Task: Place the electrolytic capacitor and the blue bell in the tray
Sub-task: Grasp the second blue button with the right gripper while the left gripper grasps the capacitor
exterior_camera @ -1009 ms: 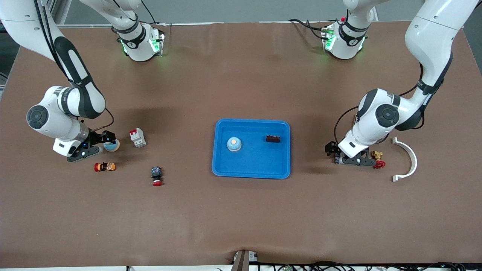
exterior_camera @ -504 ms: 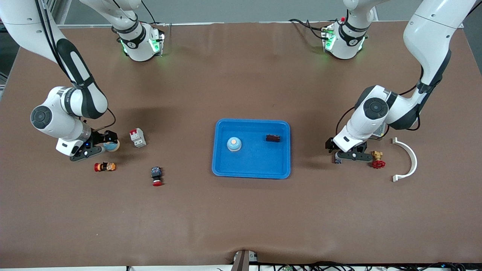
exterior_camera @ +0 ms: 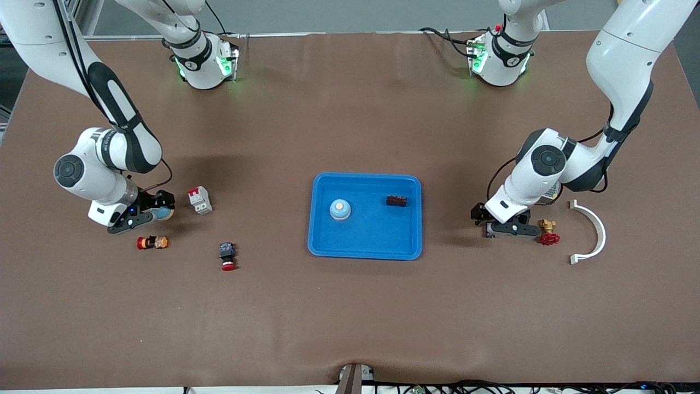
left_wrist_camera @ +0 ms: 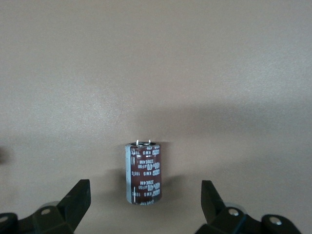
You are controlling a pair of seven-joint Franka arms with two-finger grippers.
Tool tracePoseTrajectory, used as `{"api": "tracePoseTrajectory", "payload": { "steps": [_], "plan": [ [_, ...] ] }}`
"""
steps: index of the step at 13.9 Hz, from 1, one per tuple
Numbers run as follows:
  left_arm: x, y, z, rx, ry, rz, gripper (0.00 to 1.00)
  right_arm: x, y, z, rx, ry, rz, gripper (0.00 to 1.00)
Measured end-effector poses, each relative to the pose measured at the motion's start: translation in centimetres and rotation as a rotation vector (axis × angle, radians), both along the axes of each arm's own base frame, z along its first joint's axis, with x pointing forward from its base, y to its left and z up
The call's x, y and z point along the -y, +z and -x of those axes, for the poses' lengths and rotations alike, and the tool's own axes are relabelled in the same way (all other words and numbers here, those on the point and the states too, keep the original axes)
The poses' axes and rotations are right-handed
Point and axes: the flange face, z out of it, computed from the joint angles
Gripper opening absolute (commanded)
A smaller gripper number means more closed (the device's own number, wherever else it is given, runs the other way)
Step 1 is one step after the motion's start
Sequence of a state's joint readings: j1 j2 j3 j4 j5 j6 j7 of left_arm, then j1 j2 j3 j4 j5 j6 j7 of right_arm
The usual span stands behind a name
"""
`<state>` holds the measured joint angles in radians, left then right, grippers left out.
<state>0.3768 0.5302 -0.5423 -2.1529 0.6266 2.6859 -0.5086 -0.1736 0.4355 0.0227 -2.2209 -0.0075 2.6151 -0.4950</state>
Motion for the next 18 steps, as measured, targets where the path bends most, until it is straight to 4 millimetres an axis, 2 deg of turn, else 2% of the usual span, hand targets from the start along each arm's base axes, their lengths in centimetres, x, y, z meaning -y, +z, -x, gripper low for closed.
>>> {"api": "tracePoseTrajectory", "payload": {
  "steps": [3, 18],
  "plan": [
    [0.0, 0.3, -0.4, 0.009, 0.002, 0.001, 1.00, -0.2, -1.1, 0.2, 0.006, 0.003, 0.000, 1.00],
    [-0.5, -0.3, -1.3, 0.011, 0.010, 0.008, 1.00, -0.3, -1.1, 0.2, 0.008, 0.004, 0.000, 1.00]
  ]
}}
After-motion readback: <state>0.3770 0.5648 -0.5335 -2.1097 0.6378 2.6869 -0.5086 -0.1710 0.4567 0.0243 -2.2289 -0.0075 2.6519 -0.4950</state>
